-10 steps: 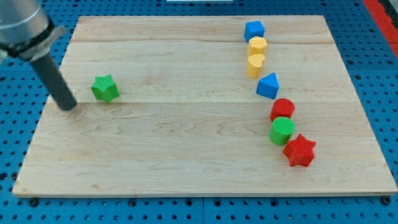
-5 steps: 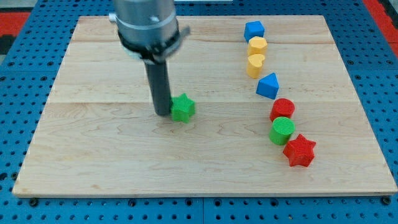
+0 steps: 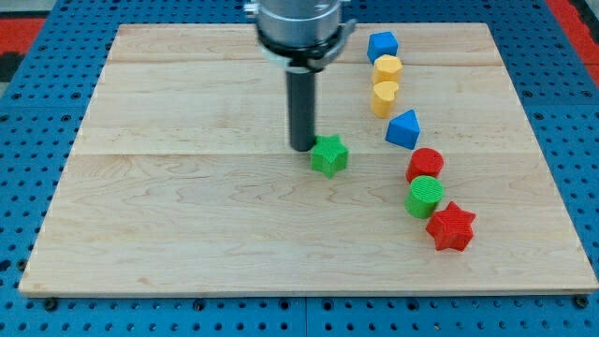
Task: Move the green star into the bottom left side of the red star
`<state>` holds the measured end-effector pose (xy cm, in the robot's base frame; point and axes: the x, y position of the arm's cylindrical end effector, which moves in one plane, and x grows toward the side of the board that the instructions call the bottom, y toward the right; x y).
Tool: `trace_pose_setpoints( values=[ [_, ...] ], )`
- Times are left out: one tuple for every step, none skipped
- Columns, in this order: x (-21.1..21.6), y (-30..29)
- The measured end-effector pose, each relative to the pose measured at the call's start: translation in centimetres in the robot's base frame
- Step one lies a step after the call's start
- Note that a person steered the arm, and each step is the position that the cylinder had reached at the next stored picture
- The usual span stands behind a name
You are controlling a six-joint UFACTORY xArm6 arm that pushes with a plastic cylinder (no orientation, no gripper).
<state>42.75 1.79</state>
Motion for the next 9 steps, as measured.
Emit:
trace_pose_setpoints(
  values=[
    [0.2, 3.3],
    [3.8, 4.0],
    [10.5, 4.0],
    [12.5, 4.1],
    [14.0, 0.3],
    [15.2, 4.7],
    [15.3, 8.4],
    [19.0, 7.3],
    [18.5, 12.5]
  ],
)
